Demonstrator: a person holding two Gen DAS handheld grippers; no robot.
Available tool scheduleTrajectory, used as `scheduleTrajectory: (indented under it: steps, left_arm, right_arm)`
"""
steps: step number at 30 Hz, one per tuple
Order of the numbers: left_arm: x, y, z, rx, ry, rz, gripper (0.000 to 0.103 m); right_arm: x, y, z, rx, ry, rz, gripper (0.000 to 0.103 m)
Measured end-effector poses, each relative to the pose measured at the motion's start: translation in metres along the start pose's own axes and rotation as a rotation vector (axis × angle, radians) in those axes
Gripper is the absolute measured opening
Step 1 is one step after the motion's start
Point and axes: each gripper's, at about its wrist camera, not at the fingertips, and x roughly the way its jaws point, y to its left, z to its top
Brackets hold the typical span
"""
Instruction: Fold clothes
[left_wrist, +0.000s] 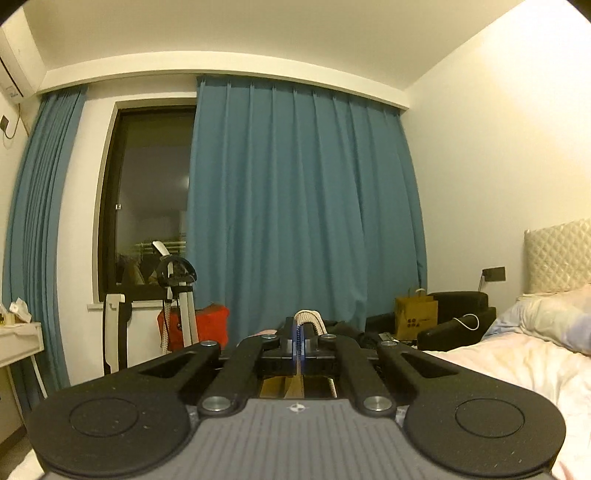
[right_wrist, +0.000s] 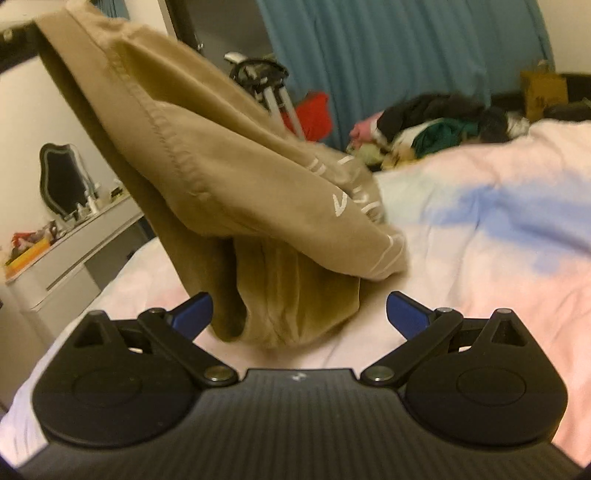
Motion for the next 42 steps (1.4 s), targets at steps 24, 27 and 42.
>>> scheduleTrajectory:
  steps: [24, 27, 42]
  left_arm:
    - [-0.033, 0.092, -0.008, -0.33, -0.005, 0.219, 0.002]
    - [-0.063, 0.087, 0.003, -0.329, -0.03, 0.186, 0.002]
    - [-0.092, 0.076, -0.042, -0.28, 0.272, 0.079, 0.014]
  right_arm:
    - [-0.039, -0.02, 0.037, 0.066, -0.217, -0.353, 0.102]
    - [-0.088, -0.026, 0.06, 0.104, -0.411, -0.387, 0.103]
    - [-0.13, -0.018, 0.069, -0.043, -0.507, -0.359, 0.102]
